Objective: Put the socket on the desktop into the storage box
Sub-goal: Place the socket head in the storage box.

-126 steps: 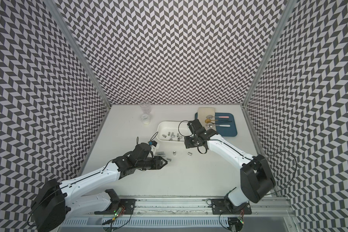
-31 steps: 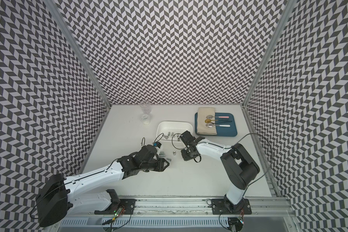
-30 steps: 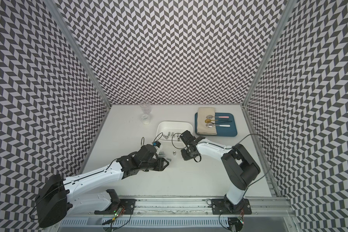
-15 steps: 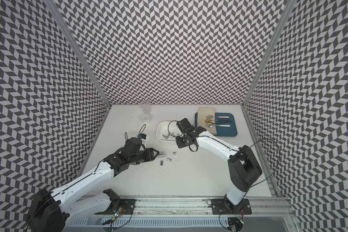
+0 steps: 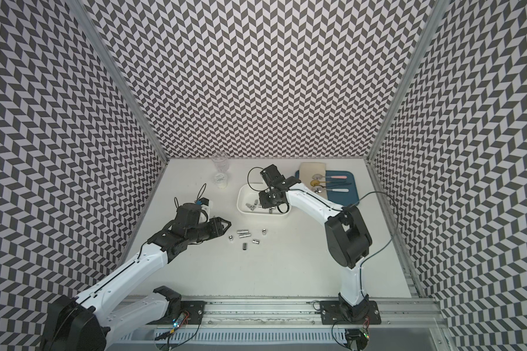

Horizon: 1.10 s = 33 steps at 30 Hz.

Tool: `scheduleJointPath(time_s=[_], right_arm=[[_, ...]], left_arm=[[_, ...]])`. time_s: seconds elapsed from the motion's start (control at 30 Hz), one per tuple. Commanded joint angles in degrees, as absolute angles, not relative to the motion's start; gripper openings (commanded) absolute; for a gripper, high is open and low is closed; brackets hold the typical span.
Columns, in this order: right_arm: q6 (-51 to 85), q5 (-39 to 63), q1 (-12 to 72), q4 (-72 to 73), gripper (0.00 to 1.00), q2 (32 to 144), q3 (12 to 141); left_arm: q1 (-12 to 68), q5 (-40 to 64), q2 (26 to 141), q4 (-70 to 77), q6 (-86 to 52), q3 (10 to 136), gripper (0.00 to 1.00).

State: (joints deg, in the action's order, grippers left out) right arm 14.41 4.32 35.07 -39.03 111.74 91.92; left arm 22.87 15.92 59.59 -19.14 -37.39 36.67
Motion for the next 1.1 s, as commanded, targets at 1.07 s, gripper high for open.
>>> scheduleJointPath(time_s=[1.07], right_arm=[[16.8, 5.7, 31.7, -36.5, 0.38, 123.4, 97.4]], left_arm=[[19.5, 19.3, 62.9, -15.9, -36.8, 34.8, 0.44]])
